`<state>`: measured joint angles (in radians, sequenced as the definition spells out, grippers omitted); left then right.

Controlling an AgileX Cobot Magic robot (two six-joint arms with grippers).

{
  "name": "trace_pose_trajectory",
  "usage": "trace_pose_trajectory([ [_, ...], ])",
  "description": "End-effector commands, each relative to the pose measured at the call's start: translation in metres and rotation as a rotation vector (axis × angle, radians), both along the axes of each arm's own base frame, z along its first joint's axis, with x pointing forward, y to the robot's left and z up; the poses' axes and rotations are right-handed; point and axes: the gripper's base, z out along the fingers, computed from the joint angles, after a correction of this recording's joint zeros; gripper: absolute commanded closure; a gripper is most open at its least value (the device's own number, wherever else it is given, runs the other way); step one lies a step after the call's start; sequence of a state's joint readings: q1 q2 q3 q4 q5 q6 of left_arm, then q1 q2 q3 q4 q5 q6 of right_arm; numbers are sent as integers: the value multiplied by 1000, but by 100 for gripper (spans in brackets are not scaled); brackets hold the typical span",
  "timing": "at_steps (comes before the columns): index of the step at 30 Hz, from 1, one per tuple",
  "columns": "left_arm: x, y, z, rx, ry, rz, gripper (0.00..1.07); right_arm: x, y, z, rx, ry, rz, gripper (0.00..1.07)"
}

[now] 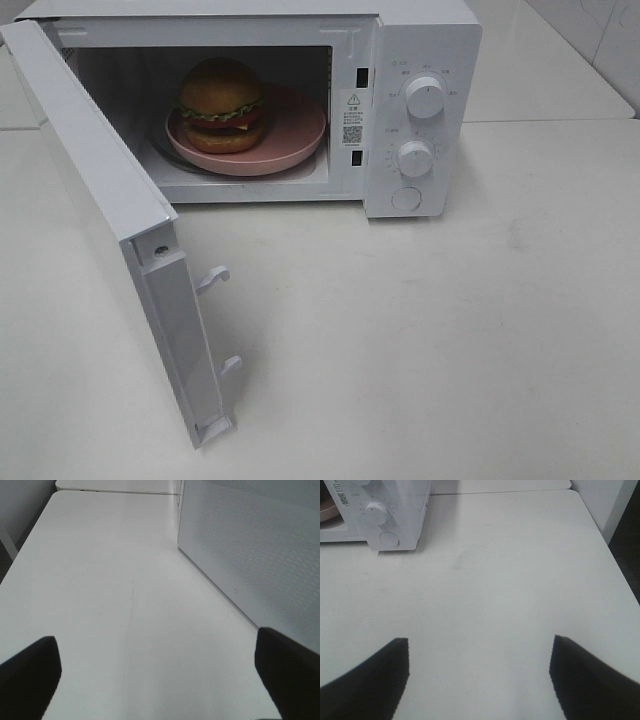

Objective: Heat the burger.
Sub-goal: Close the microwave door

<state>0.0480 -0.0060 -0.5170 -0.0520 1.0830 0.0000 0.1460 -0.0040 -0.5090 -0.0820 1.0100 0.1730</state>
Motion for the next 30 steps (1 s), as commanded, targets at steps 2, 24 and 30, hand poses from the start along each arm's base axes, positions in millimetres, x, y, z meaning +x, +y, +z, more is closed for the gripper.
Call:
trace_pose_trajectory([
  [2, 0, -1, 1, -6, -18, -5, 9, -3, -1, -1, 0, -31, -11, 31],
  [24, 12, 0, 20, -8, -49, -2, 20, -3, -1, -1, 0, -31, -11, 31],
  [30, 39, 2, 28, -11, -46, 5, 61, -3, -1, -1, 0, -32, -11, 31],
])
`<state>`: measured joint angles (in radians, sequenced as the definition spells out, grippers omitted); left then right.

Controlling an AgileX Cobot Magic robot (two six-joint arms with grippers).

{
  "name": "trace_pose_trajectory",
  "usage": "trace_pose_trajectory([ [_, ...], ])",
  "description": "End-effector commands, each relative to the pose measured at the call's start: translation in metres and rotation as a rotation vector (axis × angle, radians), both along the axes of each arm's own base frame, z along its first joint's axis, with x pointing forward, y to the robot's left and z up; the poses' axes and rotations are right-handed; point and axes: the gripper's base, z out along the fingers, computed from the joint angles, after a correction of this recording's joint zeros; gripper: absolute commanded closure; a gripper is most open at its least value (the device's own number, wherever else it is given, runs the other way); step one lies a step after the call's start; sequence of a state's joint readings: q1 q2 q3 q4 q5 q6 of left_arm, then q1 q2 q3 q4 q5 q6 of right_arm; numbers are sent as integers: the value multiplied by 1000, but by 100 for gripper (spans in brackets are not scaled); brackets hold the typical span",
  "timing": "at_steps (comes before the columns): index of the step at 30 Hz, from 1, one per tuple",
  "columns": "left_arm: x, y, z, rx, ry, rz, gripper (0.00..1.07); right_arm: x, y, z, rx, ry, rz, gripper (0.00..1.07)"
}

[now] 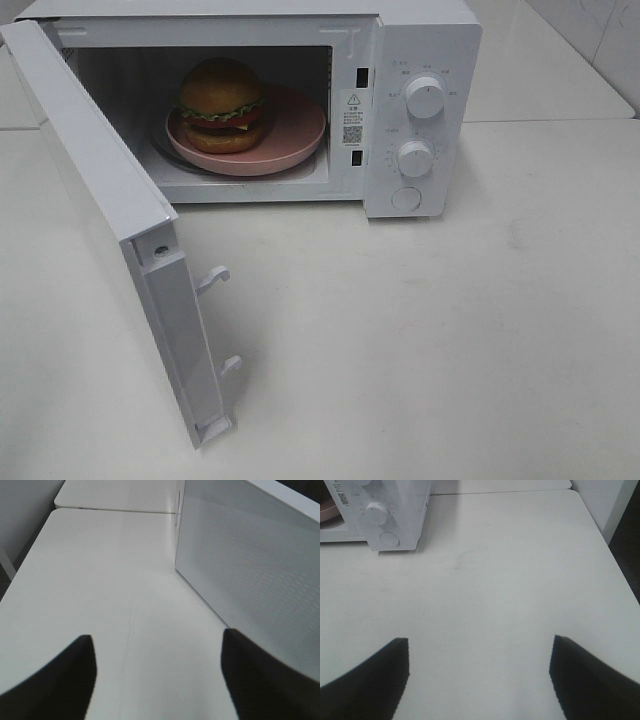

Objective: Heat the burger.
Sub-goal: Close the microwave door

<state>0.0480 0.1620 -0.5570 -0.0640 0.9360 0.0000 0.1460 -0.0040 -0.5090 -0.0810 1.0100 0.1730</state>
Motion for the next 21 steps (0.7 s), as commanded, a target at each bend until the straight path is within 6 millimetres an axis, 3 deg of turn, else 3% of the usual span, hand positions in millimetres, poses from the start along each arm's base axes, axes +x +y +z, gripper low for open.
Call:
trace_pose_trajectory([
  [1, 9, 1, 5, 2, -27, 4, 61, -3, -1, -1, -1, -33, -12, 31],
  [3, 26, 2, 7, 7, -6, 10, 79, -3, -1, -1, -1, -33, -12, 31],
  [6, 31, 3, 7, 8, 7, 11, 84, -3, -1, -1, -1, -33, -12, 31],
  [7, 42, 3, 7, 5, 15, 12, 97, -3, -1, -1, -1, -33, -12, 31],
  [10, 58, 4, 8, 2, 14, 16, 107, -3, -1, -1, -1, -33, -12, 31],
  [16, 88, 6, 10, 4, -38, 26, 107, -3, -1, -1, -1, -33, -12, 31],
  [21, 110, 8, -7, 60, -102, 15, 107, -3, -1, -1, -1, -33, -12, 31],
])
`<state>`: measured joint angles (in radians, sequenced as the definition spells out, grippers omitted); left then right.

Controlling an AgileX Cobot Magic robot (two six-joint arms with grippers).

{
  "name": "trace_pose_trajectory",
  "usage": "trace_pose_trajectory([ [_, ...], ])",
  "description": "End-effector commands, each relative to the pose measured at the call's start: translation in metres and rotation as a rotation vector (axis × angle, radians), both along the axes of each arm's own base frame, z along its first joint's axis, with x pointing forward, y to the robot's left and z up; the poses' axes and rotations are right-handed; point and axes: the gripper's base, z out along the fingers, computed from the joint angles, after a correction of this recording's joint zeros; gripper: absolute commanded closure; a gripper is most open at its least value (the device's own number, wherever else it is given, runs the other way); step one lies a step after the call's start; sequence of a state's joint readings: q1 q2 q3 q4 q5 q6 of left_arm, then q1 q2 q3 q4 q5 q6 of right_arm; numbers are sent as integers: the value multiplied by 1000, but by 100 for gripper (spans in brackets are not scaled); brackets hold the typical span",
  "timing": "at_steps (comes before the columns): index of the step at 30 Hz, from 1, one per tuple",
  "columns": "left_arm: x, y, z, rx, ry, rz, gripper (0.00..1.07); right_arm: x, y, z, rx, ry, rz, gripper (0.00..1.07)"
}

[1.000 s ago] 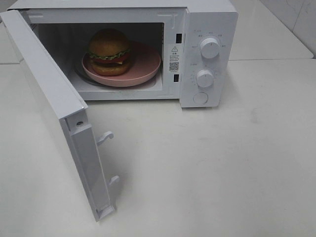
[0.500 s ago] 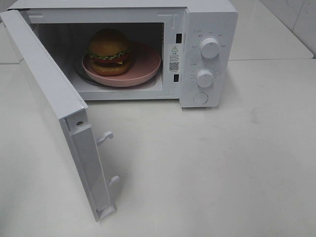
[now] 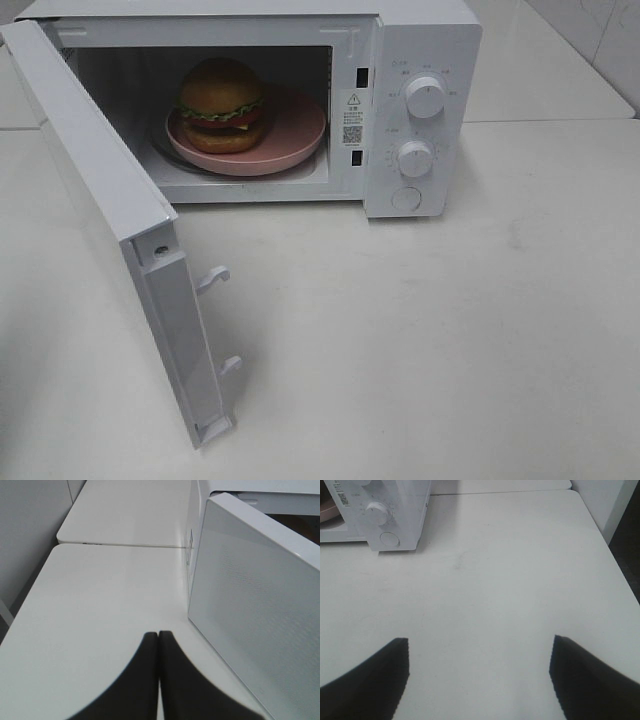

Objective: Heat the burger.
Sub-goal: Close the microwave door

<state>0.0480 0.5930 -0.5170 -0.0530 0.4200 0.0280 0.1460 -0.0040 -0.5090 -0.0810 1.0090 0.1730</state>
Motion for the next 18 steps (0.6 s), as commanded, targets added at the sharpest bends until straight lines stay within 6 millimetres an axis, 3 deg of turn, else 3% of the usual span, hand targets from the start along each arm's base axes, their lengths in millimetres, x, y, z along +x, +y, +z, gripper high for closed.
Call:
trace_pose_trajectory([
  [1, 16, 2, -16, 43, -93, -4, 107, -3, -1, -1, -1, -32, -12, 31],
  [11, 30, 5, -54, 54, -298, 30, 107, -3, -1, -1, -1, -32, -12, 31],
  [18, 48, 3, -65, 76, -309, -5, 107, -3, -1, -1, -1, -32, -12, 31],
])
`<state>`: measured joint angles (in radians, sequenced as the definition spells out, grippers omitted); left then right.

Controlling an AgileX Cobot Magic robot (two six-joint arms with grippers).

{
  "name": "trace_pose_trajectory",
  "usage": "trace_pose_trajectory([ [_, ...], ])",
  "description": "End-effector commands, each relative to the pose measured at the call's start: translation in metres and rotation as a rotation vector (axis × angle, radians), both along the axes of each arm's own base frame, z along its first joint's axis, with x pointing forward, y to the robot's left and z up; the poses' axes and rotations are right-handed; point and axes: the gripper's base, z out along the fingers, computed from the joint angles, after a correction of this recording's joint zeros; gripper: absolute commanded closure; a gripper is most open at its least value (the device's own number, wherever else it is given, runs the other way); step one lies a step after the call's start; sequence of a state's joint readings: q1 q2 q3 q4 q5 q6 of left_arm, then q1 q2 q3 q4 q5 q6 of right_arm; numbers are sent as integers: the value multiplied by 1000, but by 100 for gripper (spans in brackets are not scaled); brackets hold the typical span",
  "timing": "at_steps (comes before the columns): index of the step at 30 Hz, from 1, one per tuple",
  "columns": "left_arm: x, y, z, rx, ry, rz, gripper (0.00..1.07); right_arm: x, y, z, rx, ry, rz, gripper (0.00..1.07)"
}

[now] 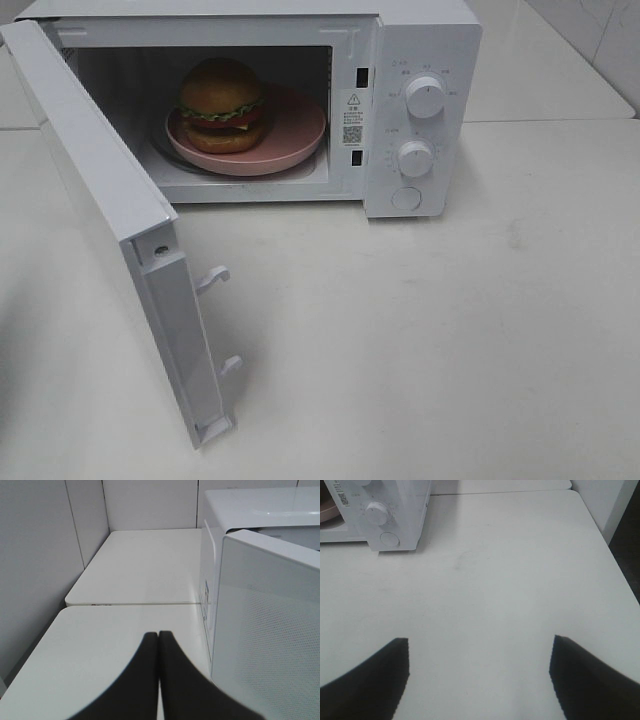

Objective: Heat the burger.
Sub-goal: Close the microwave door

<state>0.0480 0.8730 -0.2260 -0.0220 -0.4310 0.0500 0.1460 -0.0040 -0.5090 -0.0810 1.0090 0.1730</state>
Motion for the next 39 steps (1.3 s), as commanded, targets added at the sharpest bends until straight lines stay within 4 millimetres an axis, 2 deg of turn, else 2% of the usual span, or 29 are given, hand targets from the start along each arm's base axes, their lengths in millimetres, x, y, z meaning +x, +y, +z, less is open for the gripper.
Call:
trace_pose_trajectory([
  [1, 13, -4, -7, 8, -23, -48, 107, -3, -1, -1, -1, -32, -12, 31],
  [16, 47, -25, -41, -58, -48, -291, 107, -3, -1, -1, -1, -32, -12, 31],
  [20, 53, -43, -55, -63, -40, -352, 107, -3, -1, -1, -1, -32, -12, 31],
  [27, 56, -65, -69, -56, -27, -347, 107, -3, -1, -1, -1, -32, -12, 31],
  [29, 55, -78, -72, -84, -60, -372, 107, -3, -1, -1, -1, -32, -12, 31],
  [39, 54, -94, -83, -100, -35, -391, 107, -3, -1, -1, -1, -32, -12, 31],
])
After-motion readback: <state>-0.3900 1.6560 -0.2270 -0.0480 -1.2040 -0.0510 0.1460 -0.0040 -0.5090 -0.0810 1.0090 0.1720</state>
